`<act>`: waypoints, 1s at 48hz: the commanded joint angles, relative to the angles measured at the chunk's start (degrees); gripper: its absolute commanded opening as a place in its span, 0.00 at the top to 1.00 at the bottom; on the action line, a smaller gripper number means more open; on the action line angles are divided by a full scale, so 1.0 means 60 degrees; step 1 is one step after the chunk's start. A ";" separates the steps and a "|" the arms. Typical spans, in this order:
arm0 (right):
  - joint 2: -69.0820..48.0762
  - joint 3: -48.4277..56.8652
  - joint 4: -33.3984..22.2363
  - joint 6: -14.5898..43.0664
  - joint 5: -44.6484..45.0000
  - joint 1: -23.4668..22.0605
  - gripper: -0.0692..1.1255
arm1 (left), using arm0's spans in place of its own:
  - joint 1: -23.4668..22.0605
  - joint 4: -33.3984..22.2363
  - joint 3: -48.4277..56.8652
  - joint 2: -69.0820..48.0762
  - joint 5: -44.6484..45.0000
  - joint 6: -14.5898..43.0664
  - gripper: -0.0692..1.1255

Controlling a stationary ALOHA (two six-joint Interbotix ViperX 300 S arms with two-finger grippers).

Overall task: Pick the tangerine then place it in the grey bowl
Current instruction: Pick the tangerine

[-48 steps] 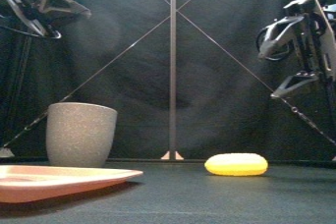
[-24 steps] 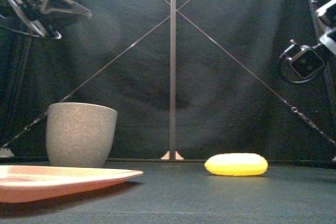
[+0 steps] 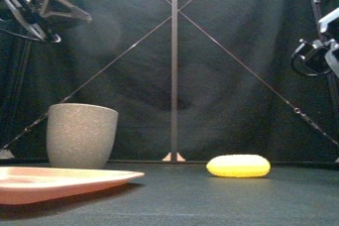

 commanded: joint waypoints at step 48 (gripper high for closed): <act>0.3838 -0.1479 -0.1831 0.3970 -0.0967 0.1011 0.18 | 0.0117 -0.0059 0.0044 0.0059 -0.0103 0.0000 0.88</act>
